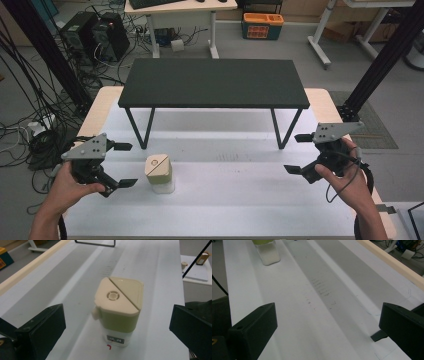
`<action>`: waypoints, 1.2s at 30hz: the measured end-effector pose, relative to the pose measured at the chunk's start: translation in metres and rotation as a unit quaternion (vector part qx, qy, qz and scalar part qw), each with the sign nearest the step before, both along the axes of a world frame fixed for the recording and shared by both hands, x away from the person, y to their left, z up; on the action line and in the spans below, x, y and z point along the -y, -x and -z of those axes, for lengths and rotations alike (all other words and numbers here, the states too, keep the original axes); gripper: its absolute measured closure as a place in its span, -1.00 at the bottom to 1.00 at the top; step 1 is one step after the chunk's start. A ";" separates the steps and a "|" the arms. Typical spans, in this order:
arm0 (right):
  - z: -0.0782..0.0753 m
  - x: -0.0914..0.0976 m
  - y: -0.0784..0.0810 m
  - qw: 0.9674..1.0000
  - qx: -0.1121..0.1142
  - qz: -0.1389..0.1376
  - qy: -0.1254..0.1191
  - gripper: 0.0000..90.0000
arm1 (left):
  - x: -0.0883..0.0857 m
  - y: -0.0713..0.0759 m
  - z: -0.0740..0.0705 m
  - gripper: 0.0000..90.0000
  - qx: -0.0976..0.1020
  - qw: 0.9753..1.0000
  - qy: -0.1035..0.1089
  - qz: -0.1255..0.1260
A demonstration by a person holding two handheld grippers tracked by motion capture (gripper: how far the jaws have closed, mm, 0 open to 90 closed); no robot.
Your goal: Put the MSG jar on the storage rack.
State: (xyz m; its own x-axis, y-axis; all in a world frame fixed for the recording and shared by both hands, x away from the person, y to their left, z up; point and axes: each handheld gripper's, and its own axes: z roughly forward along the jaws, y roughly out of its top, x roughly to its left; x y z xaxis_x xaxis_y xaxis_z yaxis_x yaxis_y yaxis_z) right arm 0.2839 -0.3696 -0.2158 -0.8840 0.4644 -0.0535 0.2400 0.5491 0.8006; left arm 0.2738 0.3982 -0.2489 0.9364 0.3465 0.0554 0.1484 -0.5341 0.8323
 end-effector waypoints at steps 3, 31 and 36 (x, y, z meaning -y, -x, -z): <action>0.001 0.000 0.001 1.000 -0.001 0.000 -0.001 -0.96 | 0.002 -0.002 0.002 -0.98 -0.004 1.000 -0.002 0.001; 0.002 0.001 0.002 1.000 -0.007 -0.006 0.001 -0.96 | 0.035 -0.026 0.035 -0.98 -0.038 0.999 -0.009 0.023; 0.004 0.002 0.001 1.000 -0.009 -0.008 0.000 -0.95 | 0.040 -0.027 0.039 -0.98 -0.037 0.999 -0.011 0.018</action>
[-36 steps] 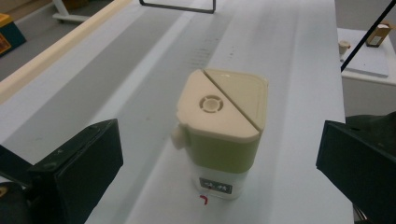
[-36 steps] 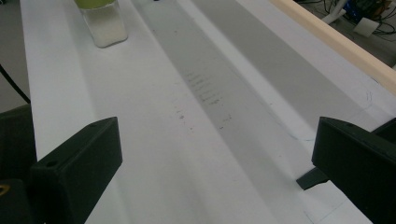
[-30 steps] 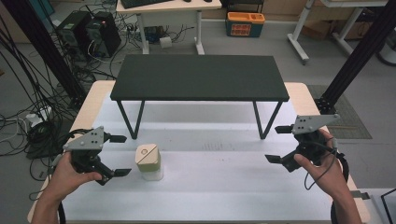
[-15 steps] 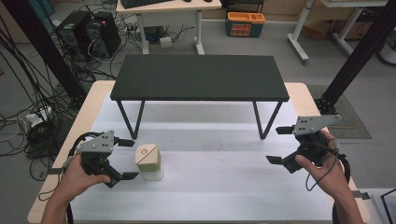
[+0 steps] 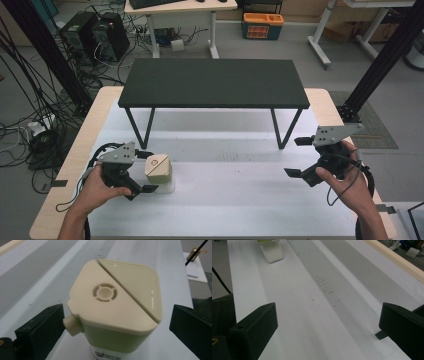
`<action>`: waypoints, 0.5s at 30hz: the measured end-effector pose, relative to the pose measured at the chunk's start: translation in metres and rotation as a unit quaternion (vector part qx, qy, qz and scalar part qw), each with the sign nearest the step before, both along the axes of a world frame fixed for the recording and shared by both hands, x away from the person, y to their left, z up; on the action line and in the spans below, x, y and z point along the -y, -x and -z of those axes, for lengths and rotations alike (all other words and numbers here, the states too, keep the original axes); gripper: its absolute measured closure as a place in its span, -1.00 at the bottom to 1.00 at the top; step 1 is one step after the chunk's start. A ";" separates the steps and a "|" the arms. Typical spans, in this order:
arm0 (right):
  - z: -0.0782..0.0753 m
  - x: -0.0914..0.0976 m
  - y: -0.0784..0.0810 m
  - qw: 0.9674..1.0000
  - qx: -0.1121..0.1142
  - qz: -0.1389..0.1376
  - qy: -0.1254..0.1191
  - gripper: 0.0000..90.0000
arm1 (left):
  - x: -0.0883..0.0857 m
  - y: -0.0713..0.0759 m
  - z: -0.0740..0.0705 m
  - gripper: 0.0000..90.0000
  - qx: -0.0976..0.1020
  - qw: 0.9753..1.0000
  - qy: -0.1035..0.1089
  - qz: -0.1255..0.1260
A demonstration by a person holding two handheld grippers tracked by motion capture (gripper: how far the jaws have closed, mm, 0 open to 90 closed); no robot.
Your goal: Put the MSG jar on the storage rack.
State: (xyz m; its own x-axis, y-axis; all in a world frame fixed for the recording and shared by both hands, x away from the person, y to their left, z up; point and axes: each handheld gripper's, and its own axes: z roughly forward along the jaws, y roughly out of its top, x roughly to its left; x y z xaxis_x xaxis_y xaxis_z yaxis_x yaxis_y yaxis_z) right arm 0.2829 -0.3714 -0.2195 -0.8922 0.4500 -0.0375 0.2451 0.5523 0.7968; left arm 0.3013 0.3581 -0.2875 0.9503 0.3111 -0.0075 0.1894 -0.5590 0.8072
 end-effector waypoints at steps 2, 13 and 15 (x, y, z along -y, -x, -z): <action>0.001 0.000 0.000 1.000 -0.002 0.001 0.000 -0.95 | 0.003 -0.001 0.001 -0.98 0.000 1.000 -0.004 -0.003; 0.007 0.004 -0.001 1.000 -0.008 0.000 -0.003 -0.95 | 0.013 -0.008 0.007 -0.97 -0.002 1.000 -0.005 0.001; 0.007 0.004 -0.001 1.000 -0.008 0.001 -0.004 -0.95 | 0.014 -0.009 0.007 -0.96 -0.002 1.000 -0.005 0.001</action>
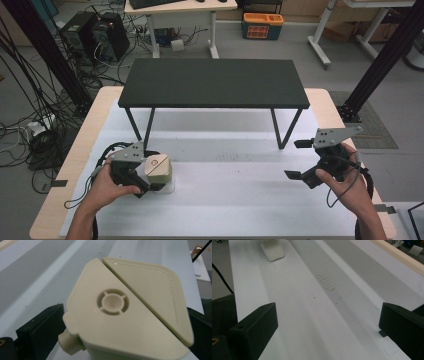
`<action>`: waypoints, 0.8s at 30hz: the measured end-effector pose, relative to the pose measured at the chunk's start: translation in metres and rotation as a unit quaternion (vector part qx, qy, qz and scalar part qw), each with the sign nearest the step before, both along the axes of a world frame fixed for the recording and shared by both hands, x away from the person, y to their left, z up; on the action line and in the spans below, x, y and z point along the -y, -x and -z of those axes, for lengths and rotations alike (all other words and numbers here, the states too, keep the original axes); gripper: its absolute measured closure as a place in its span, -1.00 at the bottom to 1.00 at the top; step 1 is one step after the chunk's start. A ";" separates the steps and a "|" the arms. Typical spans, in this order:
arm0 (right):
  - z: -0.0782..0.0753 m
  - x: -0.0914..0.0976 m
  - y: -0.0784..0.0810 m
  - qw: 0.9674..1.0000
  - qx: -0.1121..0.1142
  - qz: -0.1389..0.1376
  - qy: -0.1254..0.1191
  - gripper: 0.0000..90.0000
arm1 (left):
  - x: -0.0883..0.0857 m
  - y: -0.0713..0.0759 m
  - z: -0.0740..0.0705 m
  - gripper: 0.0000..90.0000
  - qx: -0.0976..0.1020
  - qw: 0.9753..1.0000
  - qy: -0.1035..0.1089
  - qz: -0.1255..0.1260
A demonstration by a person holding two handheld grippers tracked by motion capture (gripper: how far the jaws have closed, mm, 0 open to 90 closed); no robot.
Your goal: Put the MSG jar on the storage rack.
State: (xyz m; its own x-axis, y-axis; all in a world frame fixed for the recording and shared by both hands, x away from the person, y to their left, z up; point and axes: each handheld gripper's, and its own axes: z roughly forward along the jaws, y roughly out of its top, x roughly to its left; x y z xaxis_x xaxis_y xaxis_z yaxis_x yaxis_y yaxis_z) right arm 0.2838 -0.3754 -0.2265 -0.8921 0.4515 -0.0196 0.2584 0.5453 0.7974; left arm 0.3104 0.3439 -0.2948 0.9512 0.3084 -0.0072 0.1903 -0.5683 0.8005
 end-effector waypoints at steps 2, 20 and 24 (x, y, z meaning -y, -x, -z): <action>0.000 0.001 0.000 1.000 0.000 0.000 -0.001 -0.95 | 0.000 -0.002 0.002 -0.94 -0.002 1.000 0.003 0.002; -0.001 0.001 0.002 1.000 0.002 0.002 -0.001 -0.95 | -0.005 -0.011 0.012 -0.51 -0.008 1.000 0.020 0.020; -0.002 0.001 0.002 1.000 0.003 0.001 -0.001 -0.95 | -0.006 -0.011 0.014 -0.46 -0.004 0.999 0.024 0.024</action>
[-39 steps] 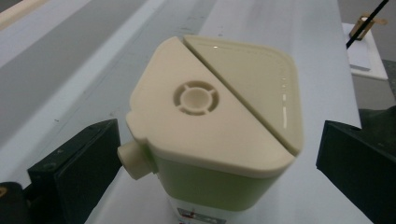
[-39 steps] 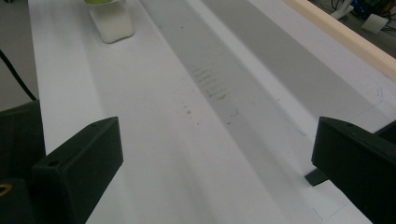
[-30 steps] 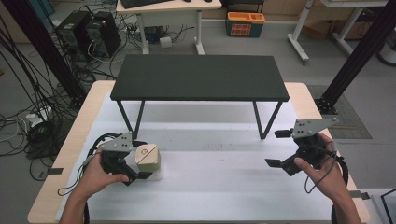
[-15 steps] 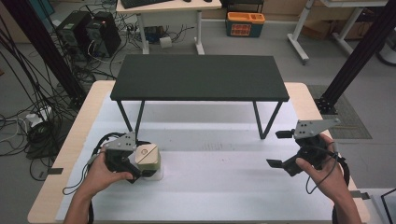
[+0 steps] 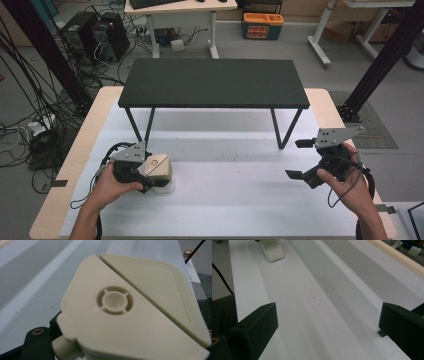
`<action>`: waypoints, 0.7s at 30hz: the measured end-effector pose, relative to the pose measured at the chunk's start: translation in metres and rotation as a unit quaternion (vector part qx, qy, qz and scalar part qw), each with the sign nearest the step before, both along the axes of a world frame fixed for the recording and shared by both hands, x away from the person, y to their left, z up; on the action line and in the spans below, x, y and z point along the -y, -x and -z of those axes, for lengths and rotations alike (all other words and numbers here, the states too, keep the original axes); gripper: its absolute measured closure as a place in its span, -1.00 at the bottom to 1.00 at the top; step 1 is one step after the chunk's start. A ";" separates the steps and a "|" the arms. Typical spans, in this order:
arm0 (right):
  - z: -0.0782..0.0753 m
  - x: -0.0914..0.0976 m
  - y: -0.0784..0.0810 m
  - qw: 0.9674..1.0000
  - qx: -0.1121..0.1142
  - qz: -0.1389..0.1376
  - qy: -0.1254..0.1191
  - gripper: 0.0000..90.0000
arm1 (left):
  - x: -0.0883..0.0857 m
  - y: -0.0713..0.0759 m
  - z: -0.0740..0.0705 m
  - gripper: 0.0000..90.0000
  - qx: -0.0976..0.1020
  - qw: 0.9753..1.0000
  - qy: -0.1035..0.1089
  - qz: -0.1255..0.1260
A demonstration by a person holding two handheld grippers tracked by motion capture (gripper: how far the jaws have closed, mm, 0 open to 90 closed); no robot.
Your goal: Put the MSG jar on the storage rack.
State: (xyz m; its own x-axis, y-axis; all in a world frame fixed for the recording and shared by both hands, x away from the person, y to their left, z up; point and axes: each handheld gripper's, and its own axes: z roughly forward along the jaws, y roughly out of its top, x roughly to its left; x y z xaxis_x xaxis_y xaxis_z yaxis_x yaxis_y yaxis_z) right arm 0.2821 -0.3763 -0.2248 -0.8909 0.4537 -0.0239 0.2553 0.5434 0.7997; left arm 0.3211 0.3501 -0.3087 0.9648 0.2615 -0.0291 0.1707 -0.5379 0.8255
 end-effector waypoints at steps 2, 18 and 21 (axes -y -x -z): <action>0.000 0.000 0.000 1.000 0.000 0.000 0.000 -0.95 | -0.001 0.000 0.001 -0.45 0.001 1.000 0.002 0.000; 0.000 -0.007 -0.002 1.000 -0.003 -0.005 0.004 -0.95 | -0.005 0.002 0.004 -0.39 0.004 1.000 0.016 0.003; 0.000 -0.008 -0.002 1.000 -0.003 -0.006 0.004 -0.95 | -0.005 0.003 0.004 -0.38 0.004 1.000 0.015 0.002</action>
